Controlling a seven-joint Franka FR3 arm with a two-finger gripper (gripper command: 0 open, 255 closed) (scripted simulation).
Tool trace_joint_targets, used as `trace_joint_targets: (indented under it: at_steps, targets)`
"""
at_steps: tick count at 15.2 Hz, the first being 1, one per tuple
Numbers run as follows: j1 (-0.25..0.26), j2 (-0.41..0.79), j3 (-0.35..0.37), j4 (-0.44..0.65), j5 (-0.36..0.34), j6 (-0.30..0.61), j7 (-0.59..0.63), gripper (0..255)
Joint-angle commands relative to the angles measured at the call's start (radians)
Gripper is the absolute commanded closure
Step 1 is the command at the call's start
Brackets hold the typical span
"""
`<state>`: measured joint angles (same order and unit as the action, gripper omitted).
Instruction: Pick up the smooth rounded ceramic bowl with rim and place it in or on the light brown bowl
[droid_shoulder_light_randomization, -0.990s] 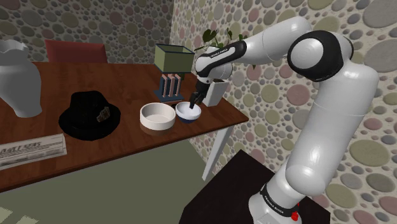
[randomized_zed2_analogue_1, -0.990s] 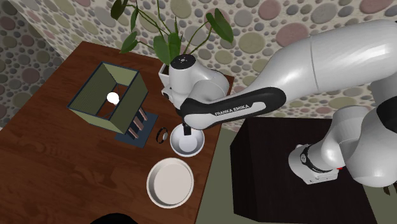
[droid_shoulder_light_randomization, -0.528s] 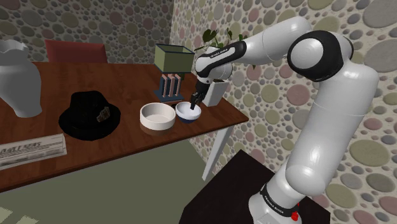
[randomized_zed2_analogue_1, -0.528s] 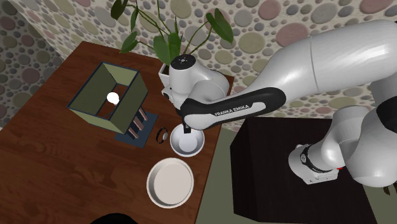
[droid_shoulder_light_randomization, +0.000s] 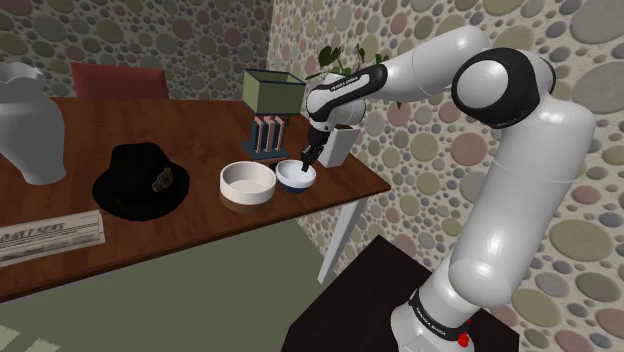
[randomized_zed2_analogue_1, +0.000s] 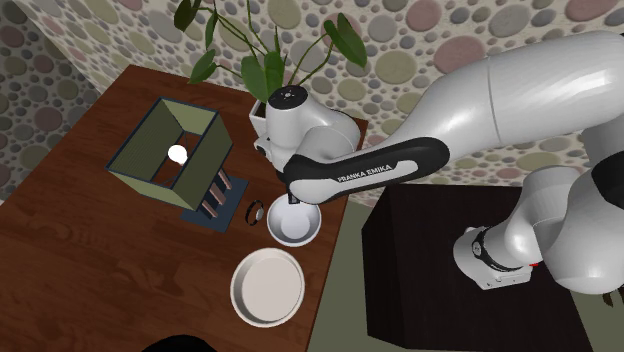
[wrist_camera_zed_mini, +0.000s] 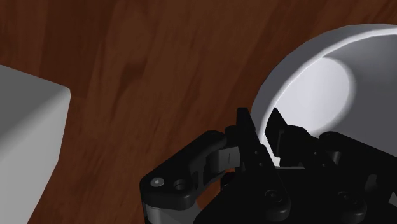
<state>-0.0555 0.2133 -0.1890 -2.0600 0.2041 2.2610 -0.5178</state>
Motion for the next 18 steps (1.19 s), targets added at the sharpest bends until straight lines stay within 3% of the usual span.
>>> trace_joint_targets:
  at_steps: [1,18]
  targets:
    - [0.000,0.000,0.000,0.000,0.000,0.000,0.000,255]
    - [0.004,-0.105,-0.010,0.104,-0.047,-0.204,0.049,255]
